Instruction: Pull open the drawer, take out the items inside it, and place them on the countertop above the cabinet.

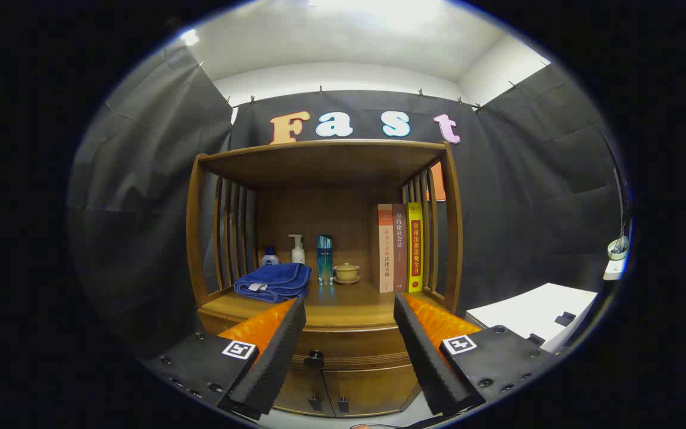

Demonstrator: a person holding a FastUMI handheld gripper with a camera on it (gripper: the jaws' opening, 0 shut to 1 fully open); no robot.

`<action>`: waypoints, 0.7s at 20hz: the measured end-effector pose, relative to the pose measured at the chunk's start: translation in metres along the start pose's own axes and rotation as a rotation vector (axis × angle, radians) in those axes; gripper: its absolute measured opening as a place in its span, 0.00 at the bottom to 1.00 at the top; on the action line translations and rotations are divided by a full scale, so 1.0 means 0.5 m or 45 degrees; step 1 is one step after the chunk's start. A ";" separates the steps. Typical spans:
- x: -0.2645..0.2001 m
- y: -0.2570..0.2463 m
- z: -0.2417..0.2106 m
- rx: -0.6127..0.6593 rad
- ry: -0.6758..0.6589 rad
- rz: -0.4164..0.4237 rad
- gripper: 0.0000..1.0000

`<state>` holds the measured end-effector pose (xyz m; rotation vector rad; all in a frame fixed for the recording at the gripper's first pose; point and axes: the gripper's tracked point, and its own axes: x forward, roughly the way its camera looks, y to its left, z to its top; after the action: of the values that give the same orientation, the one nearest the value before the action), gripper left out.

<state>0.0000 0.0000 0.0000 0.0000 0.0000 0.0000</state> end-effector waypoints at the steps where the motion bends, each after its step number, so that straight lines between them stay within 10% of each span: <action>1: -0.003 -0.003 -0.002 0.000 0.001 0.000 0.98; 14: -0.006 -0.002 -0.001 -0.003 0.003 0.001 0.98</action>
<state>-0.0028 -0.0010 -0.0006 -0.0020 0.0022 0.0009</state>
